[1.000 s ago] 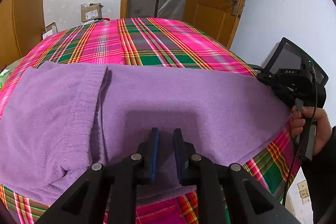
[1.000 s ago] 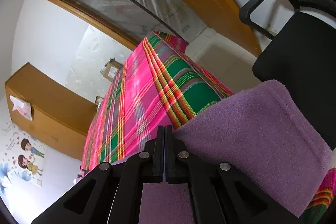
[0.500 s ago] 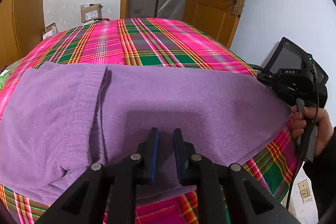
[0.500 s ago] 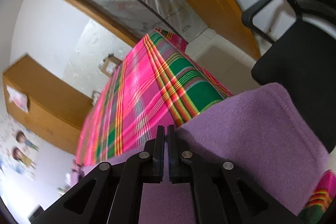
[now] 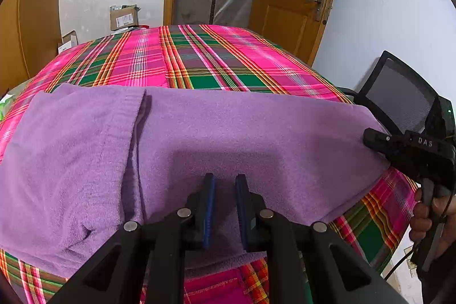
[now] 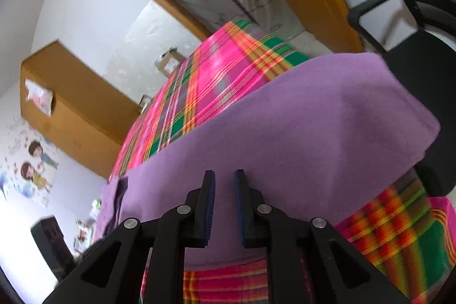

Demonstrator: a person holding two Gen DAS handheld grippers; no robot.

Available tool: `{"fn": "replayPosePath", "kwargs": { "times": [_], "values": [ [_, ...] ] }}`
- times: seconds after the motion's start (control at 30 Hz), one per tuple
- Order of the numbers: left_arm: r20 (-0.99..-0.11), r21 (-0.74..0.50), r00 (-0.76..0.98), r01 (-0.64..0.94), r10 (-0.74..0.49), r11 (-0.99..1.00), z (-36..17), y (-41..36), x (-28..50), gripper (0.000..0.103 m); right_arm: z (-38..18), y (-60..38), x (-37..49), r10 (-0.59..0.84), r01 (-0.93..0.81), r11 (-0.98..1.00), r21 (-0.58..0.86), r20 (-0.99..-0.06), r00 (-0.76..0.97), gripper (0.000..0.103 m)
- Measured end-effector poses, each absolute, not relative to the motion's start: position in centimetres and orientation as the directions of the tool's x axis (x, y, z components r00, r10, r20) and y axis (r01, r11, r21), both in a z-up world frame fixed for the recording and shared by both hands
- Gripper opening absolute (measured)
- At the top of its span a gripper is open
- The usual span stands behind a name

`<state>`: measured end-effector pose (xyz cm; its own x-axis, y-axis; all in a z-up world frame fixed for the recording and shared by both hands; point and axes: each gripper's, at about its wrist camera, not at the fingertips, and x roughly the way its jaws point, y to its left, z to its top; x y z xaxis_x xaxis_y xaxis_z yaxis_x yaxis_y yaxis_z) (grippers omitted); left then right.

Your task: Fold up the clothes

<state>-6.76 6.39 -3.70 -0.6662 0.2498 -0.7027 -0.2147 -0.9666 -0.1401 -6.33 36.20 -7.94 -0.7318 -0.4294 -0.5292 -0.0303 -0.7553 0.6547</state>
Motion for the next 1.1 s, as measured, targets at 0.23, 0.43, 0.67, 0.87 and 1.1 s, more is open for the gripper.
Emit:
{"fn": "replayPosePath", "kwargs": {
  "times": [0.23, 0.43, 0.67, 0.87, 1.1],
  "values": [
    [-0.702, -0.144, -0.666, -0.213, 0.251, -0.966, -3.7, 6.4, -6.8, 0.014, -8.1, 39.9, -6.0, -0.377, -0.103, -0.724, 0.682, -0.517, -0.768, 0.011],
    [-0.702, -0.147, -0.666, -0.212, 0.253, -0.966, -3.7, 6.4, -6.8, 0.014, -7.9, 42.0, -5.2, -0.325, -0.142, -0.725, 0.673, -0.517, -0.792, 0.011],
    [-0.704, -0.131, -0.669, -0.211, 0.240, -0.969, -3.7, 6.6, -6.7, 0.014, -7.9, 45.2, -4.6, -0.230, -0.242, -0.716, 0.655, -0.548, -0.804, 0.016],
    [-0.705, -0.112, -0.672, -0.209, 0.226, -0.972, -3.7, 6.8, -6.6, 0.014, -9.0, 47.5, -3.5, -0.195, -0.309, -0.683, 0.662, -0.573, -0.796, 0.020],
    [-0.706, -0.109, -0.672, -0.208, 0.223, -0.972, -3.6, 6.8, -6.7, 0.014, -8.6, 48.2, -2.4, -0.240, -0.303, -0.629, 0.716, -0.549, -0.800, 0.032]
  ]
}}
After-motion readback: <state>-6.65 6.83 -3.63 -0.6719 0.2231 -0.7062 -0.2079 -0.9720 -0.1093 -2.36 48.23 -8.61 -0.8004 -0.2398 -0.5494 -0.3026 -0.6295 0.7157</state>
